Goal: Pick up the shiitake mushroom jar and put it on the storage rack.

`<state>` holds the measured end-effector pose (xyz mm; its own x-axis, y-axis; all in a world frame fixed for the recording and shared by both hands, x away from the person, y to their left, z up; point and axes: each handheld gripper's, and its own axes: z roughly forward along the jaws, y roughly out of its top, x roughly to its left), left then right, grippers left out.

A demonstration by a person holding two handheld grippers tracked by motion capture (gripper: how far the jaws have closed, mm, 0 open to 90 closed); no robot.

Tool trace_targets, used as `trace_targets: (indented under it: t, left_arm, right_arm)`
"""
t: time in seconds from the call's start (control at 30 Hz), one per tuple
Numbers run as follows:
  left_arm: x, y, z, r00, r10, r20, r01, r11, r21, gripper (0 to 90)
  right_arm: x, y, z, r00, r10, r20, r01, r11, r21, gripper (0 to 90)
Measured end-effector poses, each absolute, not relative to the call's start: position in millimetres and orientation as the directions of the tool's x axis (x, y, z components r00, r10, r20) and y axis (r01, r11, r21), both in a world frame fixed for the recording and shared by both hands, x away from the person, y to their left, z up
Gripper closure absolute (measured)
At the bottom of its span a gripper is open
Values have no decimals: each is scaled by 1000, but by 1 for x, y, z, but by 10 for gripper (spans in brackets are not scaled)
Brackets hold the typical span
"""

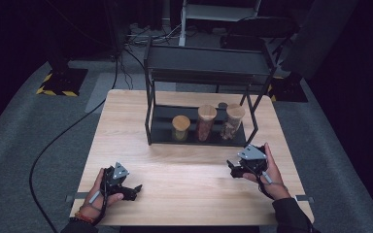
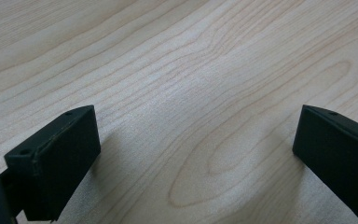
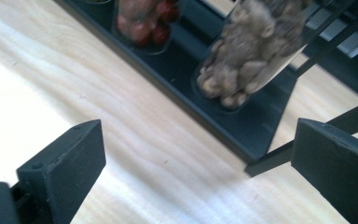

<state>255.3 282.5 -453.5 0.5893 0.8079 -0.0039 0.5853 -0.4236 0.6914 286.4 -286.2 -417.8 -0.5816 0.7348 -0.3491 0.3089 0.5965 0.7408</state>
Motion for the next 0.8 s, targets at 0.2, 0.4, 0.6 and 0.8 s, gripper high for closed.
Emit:
trace_targets:
  t: [0.2, 0.4, 0.6, 0.8]
  left_arm:
    - [255, 282, -453, 589, 808, -4, 586, -424, 691, 3]
    - [255, 282, -454, 589, 808, -4, 586, -423, 691, 3]
    - [255, 282, -454, 589, 808, -4, 585, -424, 691, 3]
    - [255, 282, -453, 589, 808, -4, 586, -424, 691, 3]
  right_arm:
    - [283, -289, -427, -590, 723, -358, 323, 618, 716, 29]
    - [278, -293, -432, -586, 725, -363, 338, 625, 704, 29]
    - [271, -303, -441, -587, 720, -370, 352, 639, 684, 29]
    - [267, -309, -445, -593, 718, -364, 368, 645, 670, 29]
